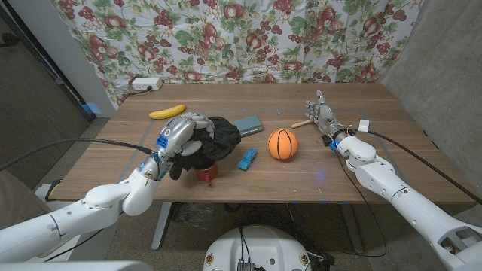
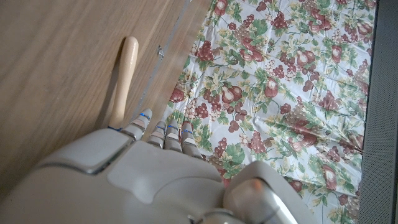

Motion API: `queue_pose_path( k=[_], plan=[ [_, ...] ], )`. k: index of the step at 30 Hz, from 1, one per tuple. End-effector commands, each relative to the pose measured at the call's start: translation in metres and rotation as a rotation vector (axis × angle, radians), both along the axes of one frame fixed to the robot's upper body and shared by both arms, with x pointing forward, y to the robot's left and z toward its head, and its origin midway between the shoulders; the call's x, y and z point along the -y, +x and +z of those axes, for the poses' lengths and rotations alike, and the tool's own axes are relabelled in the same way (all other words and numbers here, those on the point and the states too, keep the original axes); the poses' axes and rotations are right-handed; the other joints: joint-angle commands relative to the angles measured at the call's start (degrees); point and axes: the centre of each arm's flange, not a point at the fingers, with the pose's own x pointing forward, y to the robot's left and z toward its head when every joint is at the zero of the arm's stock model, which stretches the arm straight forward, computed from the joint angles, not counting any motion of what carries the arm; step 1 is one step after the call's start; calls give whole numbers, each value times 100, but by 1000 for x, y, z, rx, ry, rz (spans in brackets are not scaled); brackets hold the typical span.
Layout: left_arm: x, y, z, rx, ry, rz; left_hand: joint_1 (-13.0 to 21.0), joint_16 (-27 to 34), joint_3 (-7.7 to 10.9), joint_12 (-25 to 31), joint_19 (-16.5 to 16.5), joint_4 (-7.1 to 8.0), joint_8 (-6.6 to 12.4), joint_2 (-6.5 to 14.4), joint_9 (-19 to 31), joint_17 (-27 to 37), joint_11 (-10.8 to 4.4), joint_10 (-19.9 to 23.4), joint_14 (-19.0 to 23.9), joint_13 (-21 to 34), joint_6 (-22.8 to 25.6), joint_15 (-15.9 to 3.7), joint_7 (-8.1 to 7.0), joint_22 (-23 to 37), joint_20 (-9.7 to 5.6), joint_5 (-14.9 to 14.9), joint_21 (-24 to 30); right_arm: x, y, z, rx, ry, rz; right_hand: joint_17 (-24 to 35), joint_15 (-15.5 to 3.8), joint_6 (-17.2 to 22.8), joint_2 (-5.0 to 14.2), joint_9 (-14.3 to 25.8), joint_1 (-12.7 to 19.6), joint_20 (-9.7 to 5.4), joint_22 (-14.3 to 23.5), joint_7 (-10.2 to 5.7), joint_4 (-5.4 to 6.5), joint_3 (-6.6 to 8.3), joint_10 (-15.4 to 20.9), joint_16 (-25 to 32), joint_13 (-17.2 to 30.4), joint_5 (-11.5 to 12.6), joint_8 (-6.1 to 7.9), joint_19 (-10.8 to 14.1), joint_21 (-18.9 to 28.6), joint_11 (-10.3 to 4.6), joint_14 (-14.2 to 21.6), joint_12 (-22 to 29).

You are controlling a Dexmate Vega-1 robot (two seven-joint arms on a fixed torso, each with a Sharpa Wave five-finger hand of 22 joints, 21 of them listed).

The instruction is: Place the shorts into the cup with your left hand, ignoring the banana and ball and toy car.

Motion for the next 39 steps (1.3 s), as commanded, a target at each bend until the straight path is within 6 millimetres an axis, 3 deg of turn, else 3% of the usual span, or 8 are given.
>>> queue_pose_path(
  k=[1, 39],
  plan=[
    [0, 2, 0, -5, 33, -18, 55, 39, 836, 21, 332, 801, 67, 39, 29, 1062, 21, 53, 971, 774, 290, -1103, 247, 1774, -1269, -35, 459, 0, 1, 1, 1, -3, -2, 13, -38, 35, 69, 23, 8, 33, 18, 21, 23, 26, 8, 6, 11, -19, 0, -7, -25, -6, -9, 24],
    [7, -5, -18, -50, 71, -46, 29, 44, 944, 5, 302, 796, 82, 0, 48, 1096, 19, 98, 975, 772, 314, -1101, 239, 1713, -1278, -104, 462, 1, -4, -3, 2, -4, 2, 13, -42, 34, 73, 23, 9, 35, 18, 11, 24, 34, 6, 7, 11, -22, 1, -7, -23, -5, -11, 24]
  ],
)
